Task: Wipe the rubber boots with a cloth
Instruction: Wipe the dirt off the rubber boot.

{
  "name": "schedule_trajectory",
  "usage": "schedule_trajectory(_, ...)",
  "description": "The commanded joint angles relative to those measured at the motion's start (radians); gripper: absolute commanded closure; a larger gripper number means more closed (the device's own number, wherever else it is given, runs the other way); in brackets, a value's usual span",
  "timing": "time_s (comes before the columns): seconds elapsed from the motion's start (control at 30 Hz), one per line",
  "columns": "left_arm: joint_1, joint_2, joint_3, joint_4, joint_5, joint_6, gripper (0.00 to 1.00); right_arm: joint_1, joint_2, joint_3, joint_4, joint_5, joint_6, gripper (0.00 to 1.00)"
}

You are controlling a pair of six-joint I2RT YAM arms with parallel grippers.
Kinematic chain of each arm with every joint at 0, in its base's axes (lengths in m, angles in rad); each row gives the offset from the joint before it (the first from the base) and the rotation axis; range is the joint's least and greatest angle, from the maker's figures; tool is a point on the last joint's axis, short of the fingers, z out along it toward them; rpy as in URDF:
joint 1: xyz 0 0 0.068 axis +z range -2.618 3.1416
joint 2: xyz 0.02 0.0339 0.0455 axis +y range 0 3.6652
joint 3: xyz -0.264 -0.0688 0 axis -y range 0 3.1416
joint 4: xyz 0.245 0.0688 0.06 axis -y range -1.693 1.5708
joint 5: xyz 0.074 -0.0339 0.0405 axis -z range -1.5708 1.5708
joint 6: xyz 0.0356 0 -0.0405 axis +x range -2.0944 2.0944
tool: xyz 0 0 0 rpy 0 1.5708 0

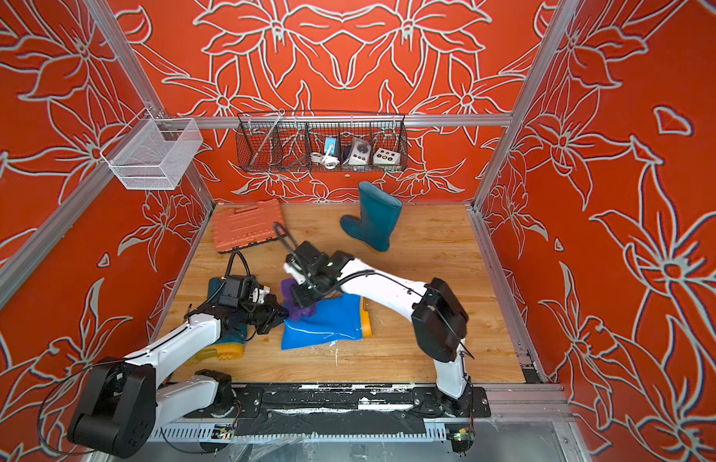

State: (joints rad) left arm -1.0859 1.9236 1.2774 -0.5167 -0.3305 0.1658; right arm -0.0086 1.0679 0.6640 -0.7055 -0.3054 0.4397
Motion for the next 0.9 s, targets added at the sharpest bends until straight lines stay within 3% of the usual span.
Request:
schedule_trajectory(0.0, 0.000, 0.074, 0.048, -0.052, -0.080, 0.052, 0.31, -0.005, -0.007, -0.015, 0.001, -0.034, 0.021, 1.00)
schedule_trajectory(0.03, 0.000, 0.082, 0.067, -0.060, -0.082, 0.047, 0.38, -0.006, -0.004, -0.017, 0.005, -0.038, 0.020, 1.00)
schedule_trajectory(0.1, 0.002, 0.077, 0.095, -0.074, -0.083, 0.039, 0.63, -0.006, 0.002, -0.018, 0.010, -0.046, 0.020, 1.00)
schedule_trajectory(0.13, 0.004, 0.063, 0.105, -0.075, -0.085, 0.034, 0.80, -0.005, 0.003, -0.018, 0.012, -0.049, 0.021, 1.00)
schedule_trajectory(0.2, 0.015, 0.020, 0.116, -0.076, -0.080, 0.024, 1.00, -0.005, 0.002, -0.018, 0.018, -0.053, 0.022, 1.00)
schedule_trajectory(0.4, 0.115, -0.177, 0.168, -0.114, 0.024, -0.040, 1.00, -0.007, -0.010, -0.028, 0.030, -0.062, 0.027, 1.00)
schedule_trajectory(0.6, 0.239, -0.335, 0.324, -0.097, 0.247, -0.103, 1.00, -0.006, -0.012, -0.028, 0.037, -0.073, 0.030, 1.00)
schedule_trajectory(0.73, 0.321, -0.381, 0.428, -0.030, 0.455, -0.241, 1.00, -0.006, -0.010, -0.021, 0.032, -0.077, 0.027, 1.00)
schedule_trajectory(0.87, 0.369, -0.448, 0.379, 0.065, 0.491, -0.420, 1.00, -0.007, -0.011, -0.008, 0.016, -0.072, 0.018, 1.00)
